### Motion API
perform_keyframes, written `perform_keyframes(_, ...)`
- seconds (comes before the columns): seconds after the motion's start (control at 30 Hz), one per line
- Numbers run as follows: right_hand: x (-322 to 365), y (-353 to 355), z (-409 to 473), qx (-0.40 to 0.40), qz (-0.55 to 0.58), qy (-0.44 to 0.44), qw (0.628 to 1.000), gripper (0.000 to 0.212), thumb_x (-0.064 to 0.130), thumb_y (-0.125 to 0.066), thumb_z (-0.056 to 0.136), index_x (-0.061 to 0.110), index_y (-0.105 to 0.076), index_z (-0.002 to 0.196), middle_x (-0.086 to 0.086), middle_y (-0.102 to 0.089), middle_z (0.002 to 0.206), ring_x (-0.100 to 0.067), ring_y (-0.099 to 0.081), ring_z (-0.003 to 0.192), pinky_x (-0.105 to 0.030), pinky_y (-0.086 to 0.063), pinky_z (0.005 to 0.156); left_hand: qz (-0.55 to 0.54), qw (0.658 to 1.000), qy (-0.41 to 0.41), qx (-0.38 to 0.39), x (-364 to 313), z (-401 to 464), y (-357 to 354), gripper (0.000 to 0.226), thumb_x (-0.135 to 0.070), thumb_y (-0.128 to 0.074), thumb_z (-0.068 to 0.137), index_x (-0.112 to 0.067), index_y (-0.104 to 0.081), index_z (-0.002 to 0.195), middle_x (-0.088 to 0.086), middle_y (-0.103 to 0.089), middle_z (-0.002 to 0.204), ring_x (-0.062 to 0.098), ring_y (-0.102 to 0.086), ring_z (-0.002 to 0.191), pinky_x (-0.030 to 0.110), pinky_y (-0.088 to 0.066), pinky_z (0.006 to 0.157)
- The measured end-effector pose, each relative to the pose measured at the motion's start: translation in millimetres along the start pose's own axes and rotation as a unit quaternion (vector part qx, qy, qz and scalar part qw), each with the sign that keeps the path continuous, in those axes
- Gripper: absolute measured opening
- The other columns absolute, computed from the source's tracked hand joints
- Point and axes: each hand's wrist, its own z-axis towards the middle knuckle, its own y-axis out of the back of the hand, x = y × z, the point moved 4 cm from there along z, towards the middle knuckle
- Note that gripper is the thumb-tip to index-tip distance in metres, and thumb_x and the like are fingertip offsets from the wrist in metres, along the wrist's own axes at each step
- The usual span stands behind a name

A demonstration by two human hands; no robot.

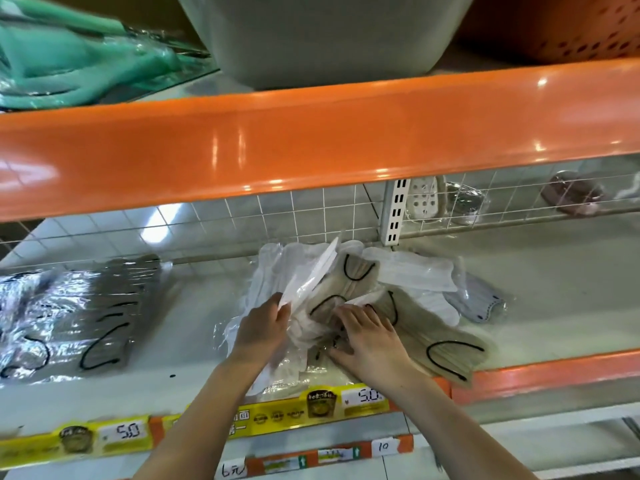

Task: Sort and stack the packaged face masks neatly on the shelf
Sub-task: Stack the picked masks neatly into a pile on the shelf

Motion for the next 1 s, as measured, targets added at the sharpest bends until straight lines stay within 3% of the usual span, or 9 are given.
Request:
perform_keyframes(0.1, 1.8, -3.5, 7.2, -0.012, -0.017, -0.017, 1.000, 0.057, 0.048, -0.048, 0.092, 0.021, -0.036, 0.142, 0.005, -0.040, 0.144, -0.021, -0.035, 0.133, -0.039, -0.030, 0.102, 0.006, 1.000, 0.001, -0.008, -0.8, -1.4, -0.2, 0.030, -0.029, -0.036, 0.103, -0.012, -0.054, 0.119, 0.014, -0.067, 0.097, 0.032, -0.063, 0.091, 0.030, -0.036, 0.069)
perform_keyframes(0.23, 6.5, 0.5, 16.0, -0.110, 0.017, -0.014, 0.994, 0.032, 0.038, -0.043, 0.090, 0.022, -0.068, 0.102, 0.004, -0.067, 0.097, -0.024, -0.063, 0.093, -0.036, -0.050, 0.072, -0.006, 1.000, 0.004, -0.010, 0.3, -1.5, -2.5, 0.029, -0.033, -0.036, 0.102, -0.017, -0.054, 0.118, 0.007, -0.067, 0.095, 0.028, -0.062, 0.085, 0.031, -0.040, 0.068)
perform_keyframes(0.4, -8.6, 14.5, 20.7, -0.074, 0.096, -0.084, 0.989, 0.020, 0.007, -0.042, 0.093, 0.015, -0.053, 0.107, -0.009, -0.066, 0.100, -0.034, -0.062, 0.092, -0.035, -0.041, 0.064, -0.042, 0.999, 0.018, -0.021, -0.4, -3.0, 0.1, 0.029, -0.033, -0.036, 0.102, -0.016, -0.052, 0.119, 0.007, -0.066, 0.097, 0.025, -0.060, 0.087, 0.031, -0.042, 0.072)
perform_keyframes(0.5, -22.0, 26.2, 14.7, -0.179, 0.221, -0.114, 0.952, 0.034, -0.009, -0.044, 0.087, 0.011, -0.058, 0.111, -0.002, -0.067, 0.091, -0.028, -0.065, 0.084, -0.034, -0.048, 0.064, -0.016, 1.000, -0.008, -0.020, -4.3, -4.6, 1.1, 0.030, -0.038, -0.036, 0.101, -0.024, -0.050, 0.124, 0.000, -0.067, 0.100, 0.025, -0.063, 0.095, 0.030, -0.043, 0.076)
perform_keyframes(0.6, -25.7, 42.6, 6.9, -0.301, 0.297, -0.084, 0.902, 0.041, -0.021, -0.047, 0.078, 0.014, -0.057, 0.098, 0.015, -0.059, 0.083, -0.010, -0.062, 0.078, -0.019, -0.047, 0.065, 0.008, 0.998, -0.068, -0.001, -10.4, -7.8, -2.6, 0.042, -0.048, -0.038, 0.097, -0.036, -0.041, 0.138, -0.006, -0.059, 0.127, 0.018, -0.059, 0.109, 0.032, -0.044, 0.090)
perform_keyframes(0.73, -26.5, 68.5, -5.3, -0.413, 0.379, -0.094, 0.823, 0.034, -0.009, -0.040, 0.093, 0.023, -0.051, 0.095, 0.017, -0.057, 0.088, 0.007, -0.057, 0.082, -0.007, -0.042, 0.073, -0.010, 0.992, -0.113, 0.058, -25.1, -15.1, -12.9, 0.057, -0.057, -0.039, 0.093, -0.032, -0.034, 0.144, -0.007, -0.035, 0.150, 0.014, -0.035, 0.136, 0.034, -0.030, 0.110)
perform_keyframes(0.83, -23.4, 81.3, -12.8, -0.477, 0.341, -0.056, 0.808, 0.027, 0.005, -0.036, 0.094, 0.025, -0.052, 0.101, 0.003, -0.058, 0.089, -0.015, -0.058, 0.088, -0.023, -0.045, 0.076, -0.099, 0.984, -0.115, 0.092, -44.4, -26.1, -14.1, 0.052, -0.054, -0.034, 0.092, -0.035, -0.039, 0.140, -0.011, -0.035, 0.149, 0.006, -0.031, 0.135, 0.021, -0.022, 0.109)
perform_keyframes(0.93, -9.2, 85.5, -19.1, -0.472, 0.266, 0.034, 0.840, 0.036, -0.003, -0.040, 0.086, 0.026, -0.055, 0.102, 0.011, -0.056, 0.097, -0.019, -0.055, 0.092, -0.030, -0.043, 0.077, -0.251, 0.960, -0.066, 0.108, -64.3, -29.4, -13.7, 0.057, -0.073, -0.027, 0.084, -0.041, -0.049, 0.125, -0.014, -0.049, 0.137, -0.001, -0.044, 0.122, 0.022, -0.030, 0.105)
perform_keyframes(1.0, 1.5, 79.9, -19.9, -0.433, 0.217, 0.093, 0.870, 0.038, -0.007, -0.048, 0.079, 0.024, -0.061, 0.098, 0.009, -0.062, 0.101, -0.019, -0.056, 0.094, -0.036, -0.044, 0.078, -0.443, 0.891, 0.014, 0.103, -75.9, -29.0, -12.6, 0.066, -0.082, -0.035, 0.078, -0.033, -0.061, 0.114, -0.006, -0.063, 0.126, 0.003, -0.057, 0.113, 0.037, -0.041, 0.103)
